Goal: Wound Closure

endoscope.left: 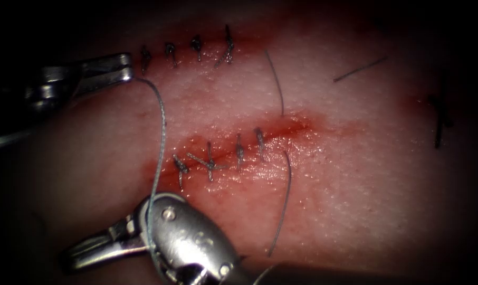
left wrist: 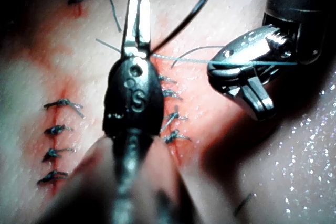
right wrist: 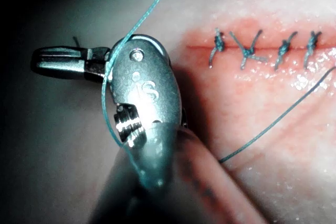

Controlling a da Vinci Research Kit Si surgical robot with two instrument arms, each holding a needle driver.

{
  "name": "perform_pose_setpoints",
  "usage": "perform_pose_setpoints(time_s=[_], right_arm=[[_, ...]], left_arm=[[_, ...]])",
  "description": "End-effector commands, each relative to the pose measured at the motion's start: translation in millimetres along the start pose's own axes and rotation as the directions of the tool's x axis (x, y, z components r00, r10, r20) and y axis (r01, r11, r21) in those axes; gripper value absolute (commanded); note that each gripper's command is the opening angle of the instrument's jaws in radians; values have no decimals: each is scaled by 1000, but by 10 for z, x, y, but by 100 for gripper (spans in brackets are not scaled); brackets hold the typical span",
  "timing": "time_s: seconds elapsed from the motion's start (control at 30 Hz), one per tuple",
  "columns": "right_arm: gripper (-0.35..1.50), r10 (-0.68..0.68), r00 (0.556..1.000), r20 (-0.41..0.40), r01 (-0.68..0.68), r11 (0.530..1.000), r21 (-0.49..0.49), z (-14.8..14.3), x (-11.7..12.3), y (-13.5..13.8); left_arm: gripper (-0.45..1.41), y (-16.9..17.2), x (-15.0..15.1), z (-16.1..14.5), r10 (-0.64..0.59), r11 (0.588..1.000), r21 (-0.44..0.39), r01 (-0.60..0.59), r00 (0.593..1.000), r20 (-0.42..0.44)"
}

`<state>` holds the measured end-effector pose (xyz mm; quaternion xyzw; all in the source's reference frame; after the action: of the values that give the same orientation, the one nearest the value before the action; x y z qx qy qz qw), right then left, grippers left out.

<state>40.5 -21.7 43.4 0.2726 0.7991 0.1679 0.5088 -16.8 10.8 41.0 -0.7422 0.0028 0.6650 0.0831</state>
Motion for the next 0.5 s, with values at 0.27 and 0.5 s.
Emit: perform_pose_setpoints(time_s=[0.27,0.5], right_arm=[[-3,-1,999,-39,-2,996,-87,-13,35,3],[-25,-16,997,-82,0,982,-191,-36,54,15]], left_arm=[[-45,23,-46,-8,31,999,9,-31,999,41],[-45,51,-65,-14,23,1000,-11,-23,999,38]])
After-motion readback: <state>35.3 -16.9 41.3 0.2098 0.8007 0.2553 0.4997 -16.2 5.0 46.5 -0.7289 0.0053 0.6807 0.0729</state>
